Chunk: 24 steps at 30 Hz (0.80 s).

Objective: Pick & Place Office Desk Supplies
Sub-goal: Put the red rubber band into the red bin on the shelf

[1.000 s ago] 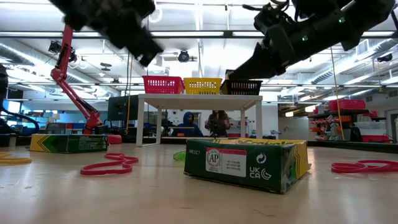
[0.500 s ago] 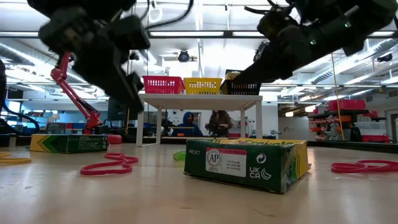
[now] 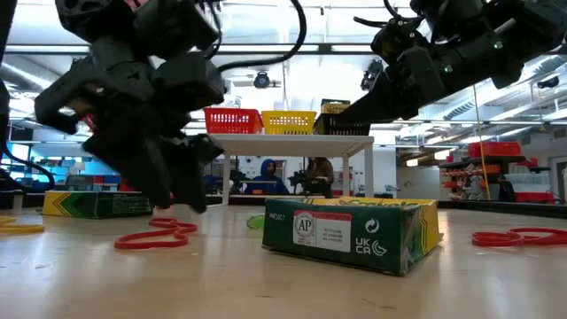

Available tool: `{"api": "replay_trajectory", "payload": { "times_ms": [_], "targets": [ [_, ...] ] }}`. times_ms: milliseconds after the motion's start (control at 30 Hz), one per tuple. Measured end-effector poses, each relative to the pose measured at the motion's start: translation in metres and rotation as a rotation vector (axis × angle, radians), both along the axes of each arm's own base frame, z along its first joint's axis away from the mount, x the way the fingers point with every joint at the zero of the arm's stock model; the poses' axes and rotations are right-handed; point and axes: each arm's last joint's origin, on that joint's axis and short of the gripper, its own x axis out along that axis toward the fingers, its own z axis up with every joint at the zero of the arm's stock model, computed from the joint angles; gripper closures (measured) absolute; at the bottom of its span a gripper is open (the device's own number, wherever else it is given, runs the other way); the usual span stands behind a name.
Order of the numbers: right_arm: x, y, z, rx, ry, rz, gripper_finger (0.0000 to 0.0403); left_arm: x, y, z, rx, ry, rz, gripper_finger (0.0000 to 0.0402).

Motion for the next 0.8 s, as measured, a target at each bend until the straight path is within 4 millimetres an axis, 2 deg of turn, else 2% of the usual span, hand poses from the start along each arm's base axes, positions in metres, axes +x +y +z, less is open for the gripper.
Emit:
{"api": "replay_trajectory", "payload": {
  "times_ms": [100,300,600,800],
  "targets": [
    [0.000,0.000,0.000,0.000,0.002,0.000,0.0393,-0.002,0.001,-0.009,0.029,0.044,-0.010,0.0177],
    [0.000,0.000,0.000,-0.001,0.001,0.001,0.0393,-0.002,-0.006,-0.013,0.109,0.041,-0.037,0.0214],
    [0.000,0.000,0.000,-0.015,0.002,0.006,0.0393,-0.009,-0.016,-0.014,0.240,0.043,-0.066,0.0316],
    [0.000,0.000,0.000,-0.015,0.002,0.006,0.0393,-0.006,-0.010,0.000,0.335,0.083,-0.035,0.0378]
  ]
}}
